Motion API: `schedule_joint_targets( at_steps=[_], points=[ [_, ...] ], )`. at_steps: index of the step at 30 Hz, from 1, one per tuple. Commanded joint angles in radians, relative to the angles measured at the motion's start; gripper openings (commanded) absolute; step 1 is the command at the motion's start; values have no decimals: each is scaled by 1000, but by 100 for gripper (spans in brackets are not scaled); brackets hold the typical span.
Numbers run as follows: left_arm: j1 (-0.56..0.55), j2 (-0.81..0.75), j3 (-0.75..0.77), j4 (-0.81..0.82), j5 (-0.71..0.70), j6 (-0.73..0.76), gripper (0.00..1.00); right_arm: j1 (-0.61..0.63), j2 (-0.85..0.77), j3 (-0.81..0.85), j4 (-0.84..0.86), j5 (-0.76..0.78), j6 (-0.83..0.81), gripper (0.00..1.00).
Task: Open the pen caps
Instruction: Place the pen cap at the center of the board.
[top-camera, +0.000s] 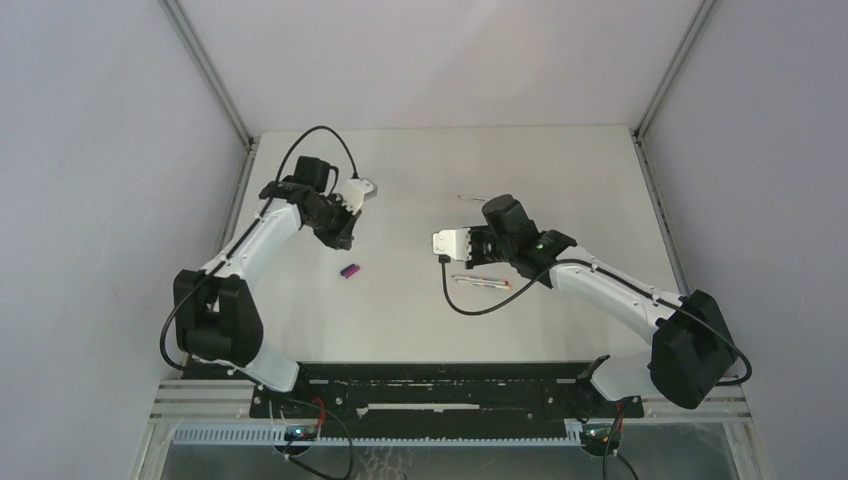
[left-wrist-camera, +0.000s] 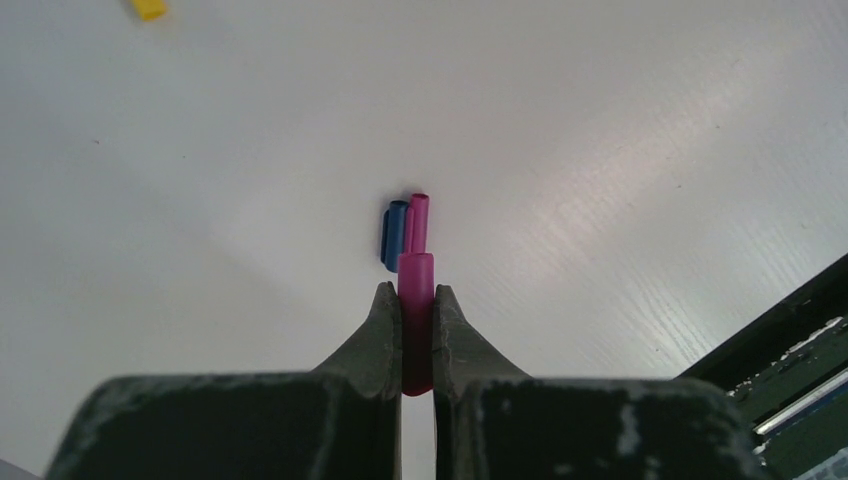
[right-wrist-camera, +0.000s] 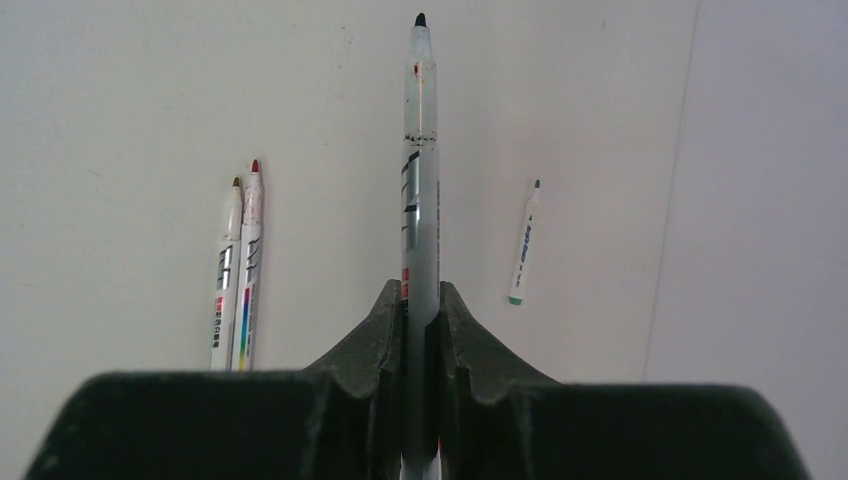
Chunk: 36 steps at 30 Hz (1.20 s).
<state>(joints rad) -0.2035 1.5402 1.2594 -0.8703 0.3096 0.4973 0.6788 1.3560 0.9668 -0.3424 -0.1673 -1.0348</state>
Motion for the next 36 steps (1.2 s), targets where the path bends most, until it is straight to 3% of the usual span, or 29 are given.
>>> schedule_joint_targets(
  at_steps=[1,15,36],
  points=[
    [55,24,-33,65,3,12,0,-10,-37,6,8,-23,1,0],
    [94,25,-129,105,75,35,0,9,-29,6,4,-19,-6,0],
    [103,213,-103,169,39,-37,3,13,-26,6,-7,-23,-13,0]
  ],
)
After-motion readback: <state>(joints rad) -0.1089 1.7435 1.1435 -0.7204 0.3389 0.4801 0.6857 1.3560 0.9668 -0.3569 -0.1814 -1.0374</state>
